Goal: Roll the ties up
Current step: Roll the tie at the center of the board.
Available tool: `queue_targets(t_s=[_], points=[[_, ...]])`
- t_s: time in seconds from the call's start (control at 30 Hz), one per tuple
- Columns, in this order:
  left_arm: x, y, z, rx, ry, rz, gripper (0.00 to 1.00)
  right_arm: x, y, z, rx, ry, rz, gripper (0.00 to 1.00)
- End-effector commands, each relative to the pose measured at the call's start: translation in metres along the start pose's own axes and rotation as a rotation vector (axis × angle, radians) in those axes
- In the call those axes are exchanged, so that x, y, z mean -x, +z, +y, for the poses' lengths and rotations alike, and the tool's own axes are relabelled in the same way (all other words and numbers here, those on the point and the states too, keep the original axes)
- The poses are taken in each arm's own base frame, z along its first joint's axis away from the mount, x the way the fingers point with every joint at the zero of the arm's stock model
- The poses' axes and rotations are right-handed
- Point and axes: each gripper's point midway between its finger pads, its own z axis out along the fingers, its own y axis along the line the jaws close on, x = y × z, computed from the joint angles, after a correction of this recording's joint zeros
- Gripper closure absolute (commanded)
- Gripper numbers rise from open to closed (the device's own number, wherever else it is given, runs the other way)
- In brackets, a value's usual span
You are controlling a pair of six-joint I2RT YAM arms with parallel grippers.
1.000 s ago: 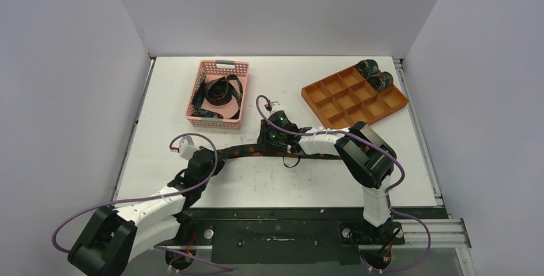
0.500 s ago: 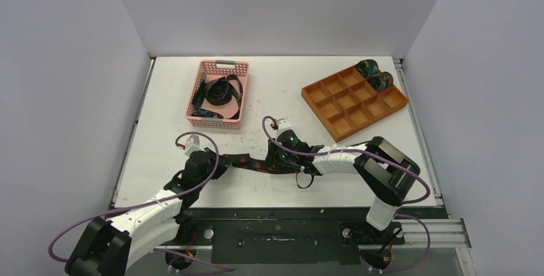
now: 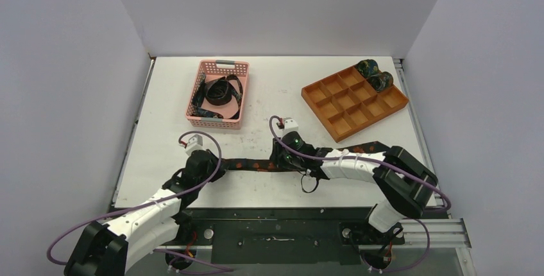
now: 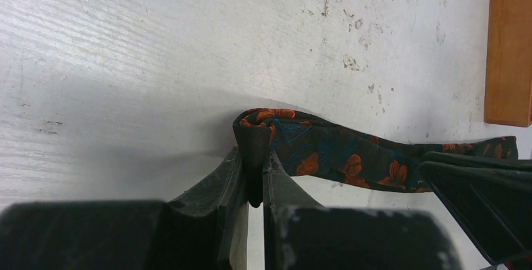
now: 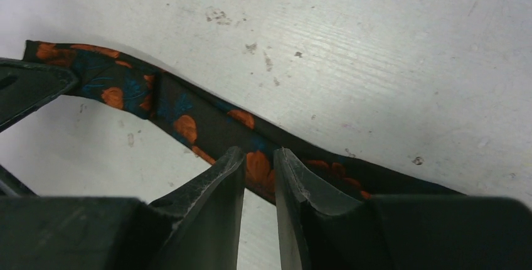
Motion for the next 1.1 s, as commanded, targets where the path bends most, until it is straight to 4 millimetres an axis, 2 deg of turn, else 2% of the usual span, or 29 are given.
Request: queue_targets(t_s=[0.0, 0.13, 0.3, 0.6, 0.77, 1.07], points=[[0.017, -0.002, -0.012, -0.015, 0.042, -0.047, 1.0, 0.01, -0.007, 0.027, 0.056, 0.002, -0.018, 0.75], [0.016, -0.001, -0.01, -0.003, 0.059, -0.047, 1.0, -0.011, 0.005, 0.023, 0.037, 0.036, 0.03, 0.76], [0.024, -0.004, -0.008, 0.056, 0.104, -0.069, 1.0, -0.026, 0.018, 0.015, 0.012, 0.073, 0.053, 0.77], [0.048, -0.015, -0.017, 0.209, 0.271, -0.154, 1.0, -0.032, 0.027, 0.015, 0.015, 0.074, 0.06, 0.77], [0.057, -0.016, -0.032, 0.293, 0.406, -0.185, 1.0, -0.039, 0.03, 0.02, 0.045, 0.072, 0.085, 0.78], [0.063, -0.013, -0.039, 0.504, 0.674, -0.229, 1.0, -0.044, 0.035, 0.026, 0.087, 0.07, 0.099, 0.78]])
